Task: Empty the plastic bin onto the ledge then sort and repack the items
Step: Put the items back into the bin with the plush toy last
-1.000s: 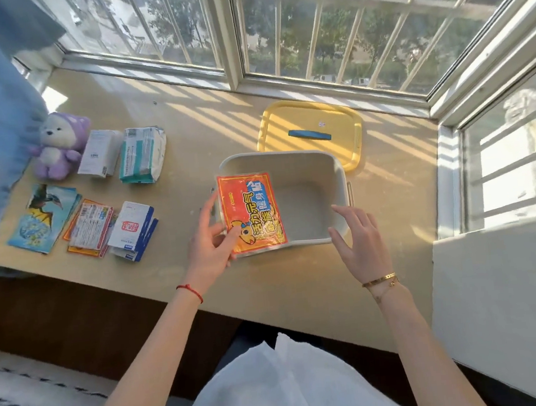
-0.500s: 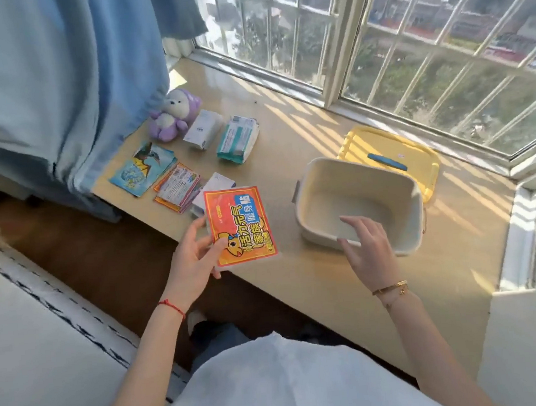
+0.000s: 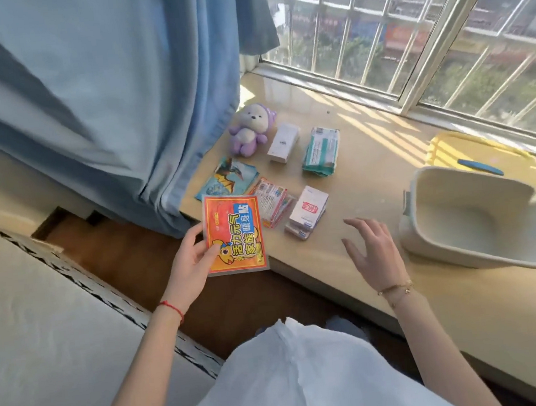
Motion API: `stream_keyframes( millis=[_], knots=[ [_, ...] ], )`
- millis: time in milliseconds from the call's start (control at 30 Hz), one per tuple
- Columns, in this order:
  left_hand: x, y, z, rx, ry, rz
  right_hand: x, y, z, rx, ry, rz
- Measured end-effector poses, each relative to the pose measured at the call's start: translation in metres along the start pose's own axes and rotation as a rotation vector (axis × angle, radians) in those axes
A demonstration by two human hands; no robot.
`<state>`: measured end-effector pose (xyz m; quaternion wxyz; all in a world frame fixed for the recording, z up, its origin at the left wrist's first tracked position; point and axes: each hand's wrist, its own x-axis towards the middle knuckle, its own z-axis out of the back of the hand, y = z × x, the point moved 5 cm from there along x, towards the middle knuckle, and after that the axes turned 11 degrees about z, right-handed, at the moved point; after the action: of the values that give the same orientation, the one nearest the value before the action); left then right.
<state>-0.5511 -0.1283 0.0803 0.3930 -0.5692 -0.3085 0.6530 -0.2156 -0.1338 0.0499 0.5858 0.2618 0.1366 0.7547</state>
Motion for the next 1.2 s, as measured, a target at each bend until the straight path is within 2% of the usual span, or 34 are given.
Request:
stream_keyframes(
  millis=[133,267,700,933,1200],
  knots=[
    [0.04,-0.002,0.028,0.058,0.057,0.04,0.018,0.027,-0.022,-0.013,0.009,-0.042],
    [0.095,0.001,0.032,0.119,0.12,0.077,0.037,0.026,-0.038,-0.041,0.02,-0.093],
    [0.278,0.006,-0.025,0.329,0.215,0.222,0.121,-0.037,-0.076,-0.069,-0.023,-0.329],
    [0.34,0.032,-0.059,0.53,0.308,0.252,0.144,-0.064,-0.101,-0.068,-0.039,-0.429],
    [0.393,0.079,-0.076,0.579,0.322,0.293,0.155,-0.096,-0.144,-0.072,-0.048,-0.528]
  ],
)
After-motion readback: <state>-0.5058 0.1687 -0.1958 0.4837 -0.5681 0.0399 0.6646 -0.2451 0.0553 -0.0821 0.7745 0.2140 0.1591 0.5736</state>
